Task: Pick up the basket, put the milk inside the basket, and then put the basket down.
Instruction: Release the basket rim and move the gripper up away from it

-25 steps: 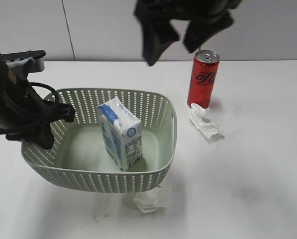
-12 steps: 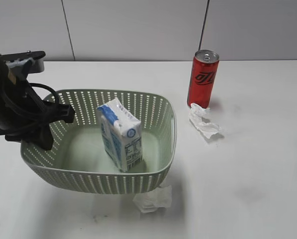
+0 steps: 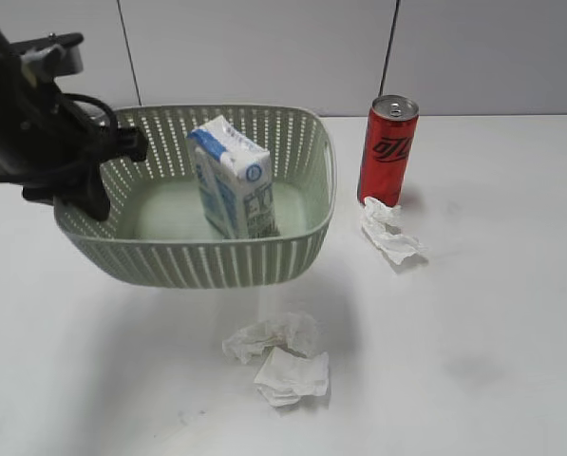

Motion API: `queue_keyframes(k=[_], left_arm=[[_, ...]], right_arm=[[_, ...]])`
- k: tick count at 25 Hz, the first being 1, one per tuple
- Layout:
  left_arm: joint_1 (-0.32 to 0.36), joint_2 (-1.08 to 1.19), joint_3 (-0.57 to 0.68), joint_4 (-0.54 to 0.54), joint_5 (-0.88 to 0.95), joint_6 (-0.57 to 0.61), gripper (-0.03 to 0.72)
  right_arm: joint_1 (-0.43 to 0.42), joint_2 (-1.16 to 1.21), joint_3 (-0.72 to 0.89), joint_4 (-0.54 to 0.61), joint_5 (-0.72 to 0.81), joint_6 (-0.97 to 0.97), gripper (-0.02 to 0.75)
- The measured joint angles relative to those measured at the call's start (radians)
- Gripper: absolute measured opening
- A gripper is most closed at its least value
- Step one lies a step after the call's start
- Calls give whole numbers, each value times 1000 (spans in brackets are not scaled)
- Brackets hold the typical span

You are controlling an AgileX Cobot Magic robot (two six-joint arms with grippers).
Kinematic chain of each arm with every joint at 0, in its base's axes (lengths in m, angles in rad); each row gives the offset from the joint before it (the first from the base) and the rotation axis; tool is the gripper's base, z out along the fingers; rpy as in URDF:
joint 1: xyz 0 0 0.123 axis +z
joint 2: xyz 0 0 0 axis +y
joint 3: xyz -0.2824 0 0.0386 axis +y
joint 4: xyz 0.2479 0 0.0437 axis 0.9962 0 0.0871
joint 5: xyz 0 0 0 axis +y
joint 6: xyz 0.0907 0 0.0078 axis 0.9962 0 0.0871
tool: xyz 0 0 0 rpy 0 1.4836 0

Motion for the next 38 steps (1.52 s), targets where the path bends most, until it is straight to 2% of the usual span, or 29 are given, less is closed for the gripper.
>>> queue_keyframes(k=[7, 13, 18, 21, 34, 36, 38], left_arm=[[5, 169, -184, 12, 31, 1, 0], [17, 286, -282, 11, 28, 1, 0], [56, 345, -298, -34, -33, 1, 0], [76, 383, -299, -24, -55, 1, 0], [82, 453, -300, 4, -168, 21, 0], [82, 453, -301, 4, -173, 32, 17], [82, 453, -301, 4, -174, 41, 67]], right_arm=[[0, -347, 239, -7, -33, 0, 594], [0, -588, 253, -26, -52, -1, 592], [0, -743, 254, -38, -53, -1, 592], [0, -823, 258, -39, -53, -1, 592], [0, -872, 259, -41, -53, -2, 592], [0, -872, 259, -41, -53, -2, 592], [0, -872, 259, -41, -53, -2, 592]])
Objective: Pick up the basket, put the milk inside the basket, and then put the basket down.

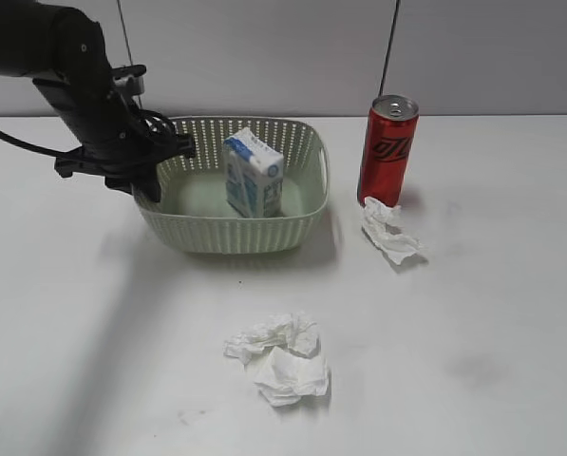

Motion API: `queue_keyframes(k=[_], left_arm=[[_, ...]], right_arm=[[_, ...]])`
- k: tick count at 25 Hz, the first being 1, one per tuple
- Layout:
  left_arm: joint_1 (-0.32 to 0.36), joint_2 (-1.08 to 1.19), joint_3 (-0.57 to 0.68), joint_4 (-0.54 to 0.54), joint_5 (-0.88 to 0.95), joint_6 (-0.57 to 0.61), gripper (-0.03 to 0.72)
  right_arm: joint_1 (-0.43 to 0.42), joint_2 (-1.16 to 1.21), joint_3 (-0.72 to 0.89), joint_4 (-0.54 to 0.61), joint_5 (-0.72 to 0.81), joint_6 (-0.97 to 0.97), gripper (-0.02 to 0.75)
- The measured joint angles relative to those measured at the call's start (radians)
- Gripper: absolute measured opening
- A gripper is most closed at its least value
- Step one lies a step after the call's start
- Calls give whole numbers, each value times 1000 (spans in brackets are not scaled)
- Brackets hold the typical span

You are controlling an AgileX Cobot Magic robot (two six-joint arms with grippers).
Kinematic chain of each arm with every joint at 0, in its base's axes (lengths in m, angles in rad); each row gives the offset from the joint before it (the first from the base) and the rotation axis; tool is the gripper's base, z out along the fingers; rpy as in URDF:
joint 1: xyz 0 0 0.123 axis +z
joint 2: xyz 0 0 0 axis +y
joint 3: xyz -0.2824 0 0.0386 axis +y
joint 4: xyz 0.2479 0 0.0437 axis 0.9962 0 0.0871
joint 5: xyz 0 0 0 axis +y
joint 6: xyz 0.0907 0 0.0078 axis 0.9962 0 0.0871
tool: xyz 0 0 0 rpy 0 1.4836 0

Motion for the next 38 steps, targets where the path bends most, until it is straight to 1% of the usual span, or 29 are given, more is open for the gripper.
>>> queue_keyframes(k=[3, 5, 8, 9, 11, 13, 15, 18, 20, 22, 23, 25, 28, 30, 32, 38], left_arm=[[0, -2, -4, -12, -15, 0, 204], [0, -4, -5, -23, -26, -1, 333], [0, -7, -5, -32, -22, -1, 503], [1, -12, -5, -33, -13, -1, 548], [11, -36, -5, -31, 13, -1, 596], [33, -86, -5, -27, 37, 7, 613], [67, -150, -5, -19, 62, 43, 619], [144, -263, -5, -15, 102, 121, 620], [215, -337, -5, -13, 143, 181, 620], [286, -392, -5, 0, 209, 266, 614], [333, -418, -5, 17, 251, 313, 609], [395, -447, -5, 57, 336, 381, 602], [486, -497, 20, 109, 420, 416, 595], [508, -561, 90, 120, 423, 423, 594], [508, -647, 186, 119, 419, 435, 594], [471, -1057, 540, 84, 311, 483, 593]], right_arm=[[0, 0, 0, 0, 0, 0, 592], [0, 0, 0, 0, 0, 0, 592], [0, 0, 0, 0, 0, 0, 592], [0, 0, 0, 0, 0, 0, 592], [0, 0, 0, 0, 0, -1, 592], [0, 0, 0, -1, 0, -1, 592], [0, 0, 0, -1, 0, -1, 592], [0, 0, 0, -1, 0, -1, 592], [0, 0, 0, -1, 0, -1, 592], [0, 0, 0, -1, 0, -1, 592], [0, 0, 0, -1, 0, -1, 592], [0, 0, 0, -1, 0, -1, 591], [0, 0, 0, -1, 0, -1, 591], [0, 0, 0, -1, 0, -1, 591], [0, 0, 0, -1, 0, -1, 591], [0, 0, 0, -1, 0, -1, 592]])
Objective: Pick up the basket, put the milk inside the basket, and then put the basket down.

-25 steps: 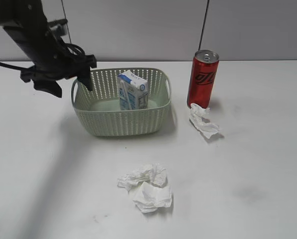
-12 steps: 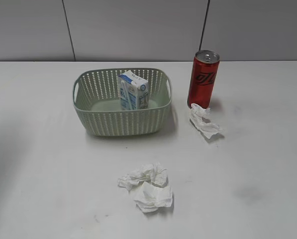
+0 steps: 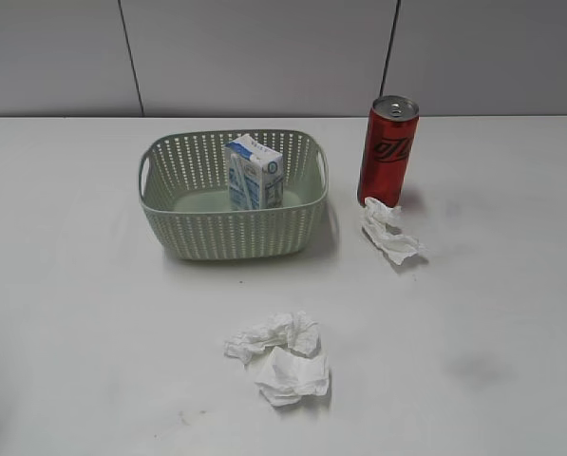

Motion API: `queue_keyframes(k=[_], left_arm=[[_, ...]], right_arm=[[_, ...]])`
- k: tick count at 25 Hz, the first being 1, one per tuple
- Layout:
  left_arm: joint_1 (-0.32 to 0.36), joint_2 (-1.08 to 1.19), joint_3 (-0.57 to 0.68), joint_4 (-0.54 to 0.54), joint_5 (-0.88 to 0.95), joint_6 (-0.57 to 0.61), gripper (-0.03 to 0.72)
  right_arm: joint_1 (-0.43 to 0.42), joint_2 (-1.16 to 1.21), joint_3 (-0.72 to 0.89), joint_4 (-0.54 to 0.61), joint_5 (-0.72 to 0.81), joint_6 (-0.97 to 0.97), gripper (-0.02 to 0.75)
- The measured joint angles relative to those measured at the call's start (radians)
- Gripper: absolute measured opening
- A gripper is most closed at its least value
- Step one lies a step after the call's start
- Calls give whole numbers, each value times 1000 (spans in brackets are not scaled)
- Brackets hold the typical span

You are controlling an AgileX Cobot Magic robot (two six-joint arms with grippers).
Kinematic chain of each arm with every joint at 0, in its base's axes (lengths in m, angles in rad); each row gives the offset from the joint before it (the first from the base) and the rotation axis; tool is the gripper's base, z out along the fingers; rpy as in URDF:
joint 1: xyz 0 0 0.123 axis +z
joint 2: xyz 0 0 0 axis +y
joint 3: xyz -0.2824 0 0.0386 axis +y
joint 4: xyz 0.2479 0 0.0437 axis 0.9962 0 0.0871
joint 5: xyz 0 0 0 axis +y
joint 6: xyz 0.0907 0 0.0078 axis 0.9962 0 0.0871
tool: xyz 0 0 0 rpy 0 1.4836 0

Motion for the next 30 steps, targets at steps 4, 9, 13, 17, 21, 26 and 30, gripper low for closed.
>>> queue_keyframes(k=[4, 9, 13, 17, 21, 26, 30], left_arm=[[-1, -298, 171, -19, -7, 3, 593], [-1, -644, 312, -35, -7, 4, 592], [-1, -845, 378, -35, 13, 4, 581], [-1, -946, 385, -34, 41, 4, 577], [-1, -994, 386, -32, 45, 4, 577], [-9, -995, 393, -28, 42, 4, 575], [-57, -995, 394, -28, 39, 4, 573]], right_arm=[[0, 0, 0, 0, 0, 0, 592], [0, 0, 0, 0, 0, 0, 592], [0, 0, 0, 0, 0, 0, 591], [0, 0, 0, 0, 0, 0, 591], [0, 0, 0, 0, -2, 0, 591], [0, 0, 0, 1, -1, -1, 592], [0, 0, 0, 1, -1, -1, 592]])
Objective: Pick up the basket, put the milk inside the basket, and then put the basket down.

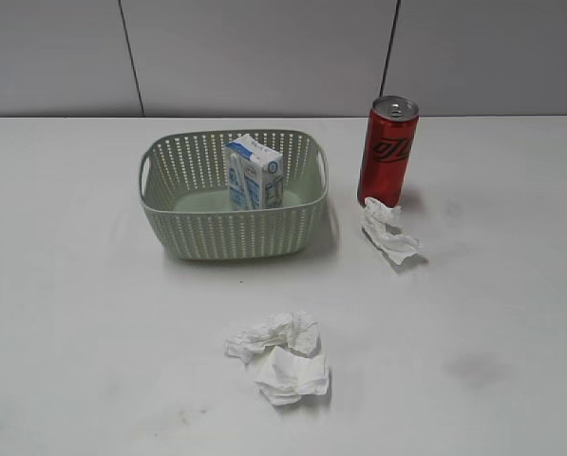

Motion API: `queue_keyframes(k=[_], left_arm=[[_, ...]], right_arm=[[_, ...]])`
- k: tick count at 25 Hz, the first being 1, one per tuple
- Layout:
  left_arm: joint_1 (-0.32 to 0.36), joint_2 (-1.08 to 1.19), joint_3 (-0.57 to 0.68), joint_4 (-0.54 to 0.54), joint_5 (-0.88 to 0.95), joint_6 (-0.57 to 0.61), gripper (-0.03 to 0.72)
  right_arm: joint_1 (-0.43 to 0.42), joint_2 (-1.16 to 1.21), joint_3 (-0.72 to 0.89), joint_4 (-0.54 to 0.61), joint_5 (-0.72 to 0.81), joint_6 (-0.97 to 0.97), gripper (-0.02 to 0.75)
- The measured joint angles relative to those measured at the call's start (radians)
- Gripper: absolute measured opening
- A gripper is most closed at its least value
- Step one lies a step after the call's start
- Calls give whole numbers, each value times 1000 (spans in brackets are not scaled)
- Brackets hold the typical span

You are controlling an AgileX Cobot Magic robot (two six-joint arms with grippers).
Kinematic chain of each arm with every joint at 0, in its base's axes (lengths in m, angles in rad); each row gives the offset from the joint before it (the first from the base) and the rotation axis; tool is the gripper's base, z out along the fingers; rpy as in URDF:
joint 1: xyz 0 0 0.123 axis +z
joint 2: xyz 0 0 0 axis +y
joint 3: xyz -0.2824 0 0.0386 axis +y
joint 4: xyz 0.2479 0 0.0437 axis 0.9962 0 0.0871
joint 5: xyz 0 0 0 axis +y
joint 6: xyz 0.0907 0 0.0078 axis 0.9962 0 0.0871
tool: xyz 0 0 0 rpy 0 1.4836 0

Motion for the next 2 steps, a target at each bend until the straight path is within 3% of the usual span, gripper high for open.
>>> queue_keyframes(k=[2], left_arm=[[-34, 0, 0, 0, 0, 0, 573]], right_arm=[[0, 0, 0, 0, 0, 0, 592]])
